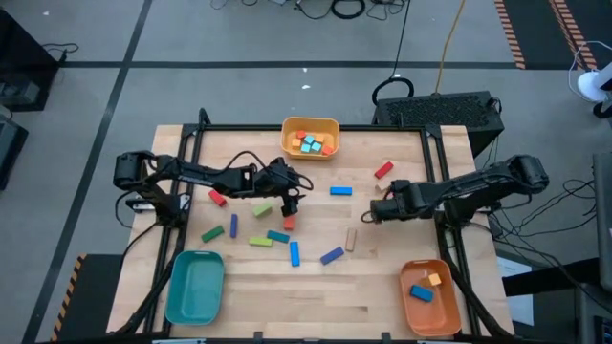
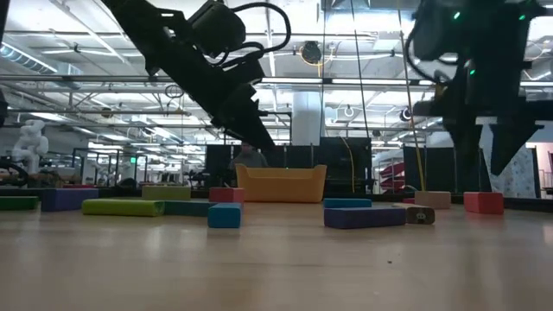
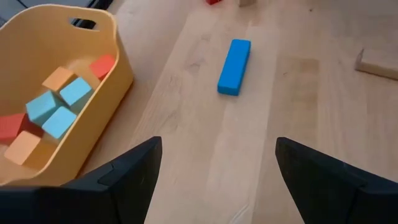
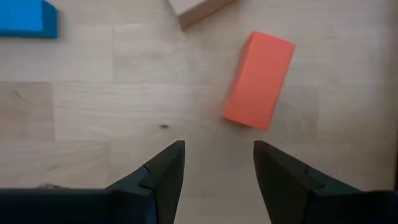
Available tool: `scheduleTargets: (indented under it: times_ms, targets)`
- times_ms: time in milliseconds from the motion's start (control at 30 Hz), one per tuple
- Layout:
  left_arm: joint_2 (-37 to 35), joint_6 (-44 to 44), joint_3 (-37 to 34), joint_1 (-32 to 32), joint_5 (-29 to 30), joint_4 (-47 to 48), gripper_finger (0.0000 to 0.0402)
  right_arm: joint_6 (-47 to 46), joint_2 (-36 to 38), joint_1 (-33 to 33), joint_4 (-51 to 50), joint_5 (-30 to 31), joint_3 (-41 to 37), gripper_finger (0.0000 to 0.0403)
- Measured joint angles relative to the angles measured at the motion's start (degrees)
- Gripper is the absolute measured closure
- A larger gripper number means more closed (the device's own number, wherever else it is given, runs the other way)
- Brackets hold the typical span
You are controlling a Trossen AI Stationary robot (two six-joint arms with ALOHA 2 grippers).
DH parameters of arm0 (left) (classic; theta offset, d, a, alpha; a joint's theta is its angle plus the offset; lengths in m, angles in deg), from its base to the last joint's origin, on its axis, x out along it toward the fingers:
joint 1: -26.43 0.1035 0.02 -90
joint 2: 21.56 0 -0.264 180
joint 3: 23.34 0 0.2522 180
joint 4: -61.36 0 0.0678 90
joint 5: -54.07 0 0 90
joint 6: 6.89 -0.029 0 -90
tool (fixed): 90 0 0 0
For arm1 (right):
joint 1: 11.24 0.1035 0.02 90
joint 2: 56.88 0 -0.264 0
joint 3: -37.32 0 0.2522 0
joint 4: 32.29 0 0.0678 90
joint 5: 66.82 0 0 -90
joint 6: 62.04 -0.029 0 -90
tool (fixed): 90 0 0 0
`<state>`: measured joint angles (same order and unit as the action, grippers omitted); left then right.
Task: Sort blocks by size
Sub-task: Put the right big orange rectangle block into the orange bin
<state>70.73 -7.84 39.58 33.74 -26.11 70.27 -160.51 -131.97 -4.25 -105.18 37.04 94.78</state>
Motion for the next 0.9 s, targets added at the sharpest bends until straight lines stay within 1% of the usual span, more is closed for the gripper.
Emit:
scheduleTargets:
  times_ms: [200, 367, 500, 700, 767, 900]
  targets:
    - [0.0, -0.88, 0.0, -1.2, -0.13, 1.04, 0.0089, 2.07, 0.0, -6.53, -0.7, -0.75, -2.06, 0.0227]
    - [0.33, -0.9, 0.0, -2.0, -0.18, 1.5, 0.0089, 4.11, 0.0, -9.83, 2.4, -1.35, -2.92, 0.0227]
    - [0.33, -0.9, 0.0, -2.41, -0.17, 2.09, 0.0089, 4.38, 0.0, -10.88, 3.57, -2.24, -4.06, 0.0227]
    - [0.33, -0.92, -0.04, -2.51, -0.17, 3.83, 0.0089, 0.26, -0.02, -11.11, 3.93, -2.12, -7.02, 0.0226]
    - [0.33, -0.9, -0.09, -2.51, -0.17, 4.21, 0.0089, -0.36, -0.02, -11.11, 5.76, -2.15, -8.27, 0.0224]
    - [0.33, -0.9, -0.09, -2.83, -0.17, 4.23, 0.0089, 0.59, -0.04, -11.17, 12.78, -2.26, -10.83, 0.0218]
